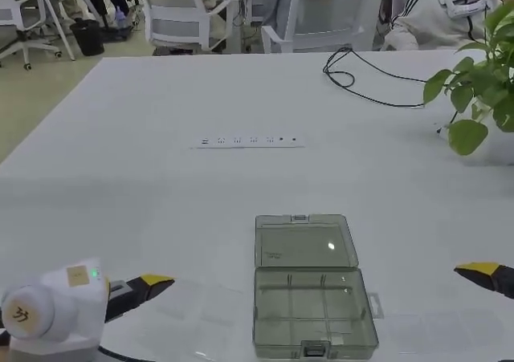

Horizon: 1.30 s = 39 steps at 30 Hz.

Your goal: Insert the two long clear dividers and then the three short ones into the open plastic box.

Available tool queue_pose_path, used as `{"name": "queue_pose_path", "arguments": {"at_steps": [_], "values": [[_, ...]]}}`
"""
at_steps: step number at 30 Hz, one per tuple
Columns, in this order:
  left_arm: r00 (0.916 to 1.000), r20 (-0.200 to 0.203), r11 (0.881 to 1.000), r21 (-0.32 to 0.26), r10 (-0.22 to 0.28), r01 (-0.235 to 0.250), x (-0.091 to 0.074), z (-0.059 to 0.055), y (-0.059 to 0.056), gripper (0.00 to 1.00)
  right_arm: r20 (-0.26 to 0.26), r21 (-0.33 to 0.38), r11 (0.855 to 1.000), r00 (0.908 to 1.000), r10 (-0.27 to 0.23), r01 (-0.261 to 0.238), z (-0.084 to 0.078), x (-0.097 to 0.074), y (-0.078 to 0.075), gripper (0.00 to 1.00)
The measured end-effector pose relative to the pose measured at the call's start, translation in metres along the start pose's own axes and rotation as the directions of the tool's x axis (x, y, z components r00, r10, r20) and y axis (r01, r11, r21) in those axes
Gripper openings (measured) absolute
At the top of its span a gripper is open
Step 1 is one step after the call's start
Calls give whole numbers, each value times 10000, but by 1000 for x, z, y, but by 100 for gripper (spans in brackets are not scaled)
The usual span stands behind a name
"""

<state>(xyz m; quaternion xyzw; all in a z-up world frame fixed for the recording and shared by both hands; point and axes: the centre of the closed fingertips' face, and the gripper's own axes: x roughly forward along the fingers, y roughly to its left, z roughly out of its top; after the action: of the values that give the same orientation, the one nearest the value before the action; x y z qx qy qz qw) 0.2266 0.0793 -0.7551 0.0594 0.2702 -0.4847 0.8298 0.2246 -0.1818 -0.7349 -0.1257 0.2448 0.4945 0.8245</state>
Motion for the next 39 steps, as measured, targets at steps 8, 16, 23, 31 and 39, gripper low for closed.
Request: {"name": "queue_pose_path", "arguments": {"at_steps": [8,16,23,31,39], "values": [[9981,-347,9963,-671,513,-535,-3,-8,18,92,73,28,10000,10000,10,-10,3,3,0,93],[9897,-911,9860,-1154,1101,-1203,-6,-21,36,83,111,71,10000,9999,42,-43,4,5,1,93],[9786,-1470,9679,-1847,1441,-1703,-7,-33,47,75,115,98,9999,9999,63,-65,4,7,1,92],[9609,-2095,9431,-2402,1811,-2301,-7,-46,60,66,153,142,9999,9999,68,-70,5,9,0,92],[9283,-2920,9190,-2484,2302,-3060,-7,-60,77,53,170,188,9998,9998,76,-80,5,10,0,91]]}}
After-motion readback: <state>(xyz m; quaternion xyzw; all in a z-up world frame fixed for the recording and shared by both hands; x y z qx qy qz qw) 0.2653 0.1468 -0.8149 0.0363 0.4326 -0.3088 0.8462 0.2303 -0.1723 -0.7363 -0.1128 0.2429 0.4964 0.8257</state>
